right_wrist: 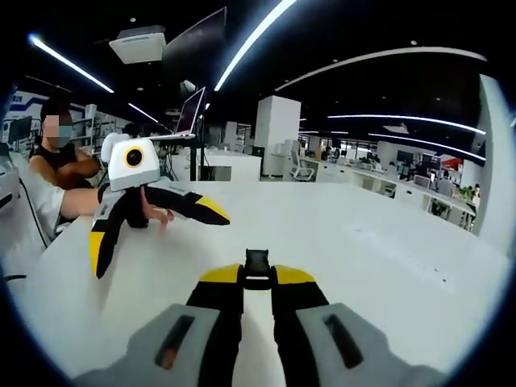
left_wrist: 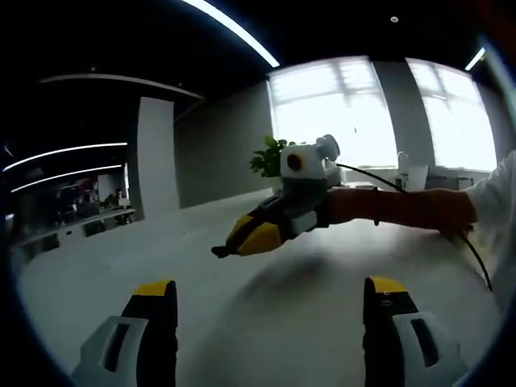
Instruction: Snap the two parts of the plastic buckle together until the buckle closes and remains connected.
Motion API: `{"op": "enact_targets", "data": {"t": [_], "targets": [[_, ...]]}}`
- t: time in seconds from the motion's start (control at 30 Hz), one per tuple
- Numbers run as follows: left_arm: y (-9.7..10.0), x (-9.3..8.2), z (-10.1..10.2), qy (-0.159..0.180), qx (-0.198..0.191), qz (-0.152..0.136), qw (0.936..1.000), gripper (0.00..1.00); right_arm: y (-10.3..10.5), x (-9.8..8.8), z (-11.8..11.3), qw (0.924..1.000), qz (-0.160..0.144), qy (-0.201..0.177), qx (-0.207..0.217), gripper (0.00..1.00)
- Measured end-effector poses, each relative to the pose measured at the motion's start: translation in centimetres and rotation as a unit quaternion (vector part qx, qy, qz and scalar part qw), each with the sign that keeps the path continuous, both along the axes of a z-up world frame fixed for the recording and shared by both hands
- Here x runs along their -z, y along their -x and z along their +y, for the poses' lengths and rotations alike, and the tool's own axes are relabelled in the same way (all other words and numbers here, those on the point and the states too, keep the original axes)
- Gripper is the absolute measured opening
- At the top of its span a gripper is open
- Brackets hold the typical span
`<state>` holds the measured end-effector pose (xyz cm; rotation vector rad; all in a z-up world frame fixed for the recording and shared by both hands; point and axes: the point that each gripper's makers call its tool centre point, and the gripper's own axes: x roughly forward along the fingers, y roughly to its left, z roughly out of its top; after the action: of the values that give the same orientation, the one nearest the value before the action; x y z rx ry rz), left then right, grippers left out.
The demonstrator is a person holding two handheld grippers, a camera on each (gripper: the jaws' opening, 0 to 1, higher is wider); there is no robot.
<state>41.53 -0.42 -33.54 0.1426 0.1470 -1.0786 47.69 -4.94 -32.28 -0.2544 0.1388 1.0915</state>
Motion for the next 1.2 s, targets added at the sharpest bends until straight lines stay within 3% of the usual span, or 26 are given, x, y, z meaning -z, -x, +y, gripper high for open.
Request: {"op": "enact_targets", "data": {"t": [0.8,1.2], "targets": [[0.0,-0.5,0.2,0.014,-0.007,0.002,0.9999,0.99,-1.3,-0.7,0.6,0.9999,0.006,-0.002,0.012,0.11],[-0.1,-0.6,0.1,0.015,-0.007,0.000,0.9999,0.99,-1.6,0.2,0.5,0.9997,0.013,0.001,0.020,0.11]]}}
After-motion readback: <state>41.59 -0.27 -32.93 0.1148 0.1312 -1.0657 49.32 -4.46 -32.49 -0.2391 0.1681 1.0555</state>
